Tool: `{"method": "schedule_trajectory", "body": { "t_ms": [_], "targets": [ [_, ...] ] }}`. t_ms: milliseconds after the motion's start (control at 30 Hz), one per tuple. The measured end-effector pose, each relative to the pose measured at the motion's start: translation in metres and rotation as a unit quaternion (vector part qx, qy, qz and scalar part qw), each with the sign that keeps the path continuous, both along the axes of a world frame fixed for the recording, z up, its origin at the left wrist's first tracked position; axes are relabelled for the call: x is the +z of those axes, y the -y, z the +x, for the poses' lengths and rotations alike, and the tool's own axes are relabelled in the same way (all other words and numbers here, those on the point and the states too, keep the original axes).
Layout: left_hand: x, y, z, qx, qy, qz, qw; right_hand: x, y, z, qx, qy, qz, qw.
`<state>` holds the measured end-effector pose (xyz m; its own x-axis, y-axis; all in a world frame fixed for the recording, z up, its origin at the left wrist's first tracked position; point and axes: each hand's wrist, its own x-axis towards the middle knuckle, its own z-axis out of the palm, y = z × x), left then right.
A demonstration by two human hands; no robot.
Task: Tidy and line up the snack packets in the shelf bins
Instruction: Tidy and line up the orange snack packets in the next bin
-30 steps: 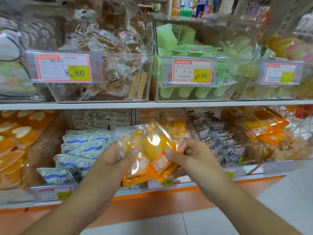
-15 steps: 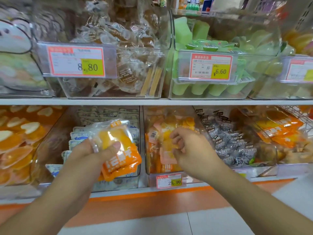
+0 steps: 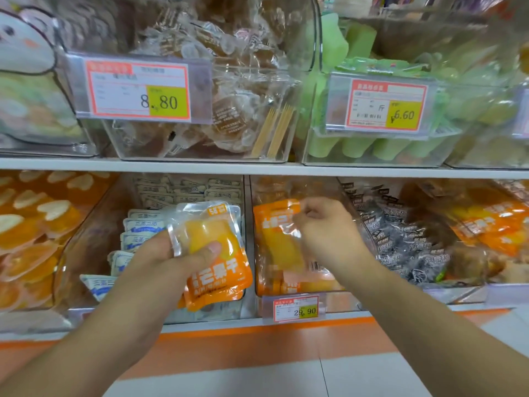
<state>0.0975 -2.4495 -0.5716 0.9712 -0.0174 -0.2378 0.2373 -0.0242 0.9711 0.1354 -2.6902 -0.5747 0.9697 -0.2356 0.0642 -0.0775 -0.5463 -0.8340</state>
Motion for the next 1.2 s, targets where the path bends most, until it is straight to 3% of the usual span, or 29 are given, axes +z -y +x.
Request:
{"method": "schedule_trajectory", "body": {
  "t_ms": [100,267,367,433,700,900,967,1200],
  "targets": [
    [0.002,0.003,-0.002,-0.004,-0.017,-0.012,1.0,0.007,0.023,-0.013,-0.021,-0.038,0.182,0.982],
    [0.008,0.021,-0.013,-0.038,-0.025,-0.023,0.999,0.015,0.036,-0.037,0.001,-0.056,0.261,0.964],
    [0.008,0.032,-0.021,-0.05,-0.027,-0.025,0.998,0.025,0.031,-0.054,0.085,-0.069,0.323,0.94],
    [0.011,0.039,-0.025,-0.059,-0.028,-0.033,0.997,0.028,0.025,-0.062,0.126,-0.07,0.286,0.947],
    [0.018,0.04,-0.026,-0.049,-0.02,-0.037,0.998,0.036,0.029,-0.068,0.098,-0.101,0.18,0.974],
    [0.022,0.028,-0.015,-0.115,0.004,0.052,0.992,0.054,0.051,-0.069,0.208,-0.092,-0.089,0.97],
    [0.026,0.03,-0.019,-0.151,0.008,0.05,0.987,0.052,0.049,-0.067,0.206,-0.068,-0.159,0.963],
    [0.012,0.036,-0.025,-0.242,0.019,0.048,0.969,0.039,0.022,-0.068,0.208,0.1,-0.177,0.957]
  ]
}}
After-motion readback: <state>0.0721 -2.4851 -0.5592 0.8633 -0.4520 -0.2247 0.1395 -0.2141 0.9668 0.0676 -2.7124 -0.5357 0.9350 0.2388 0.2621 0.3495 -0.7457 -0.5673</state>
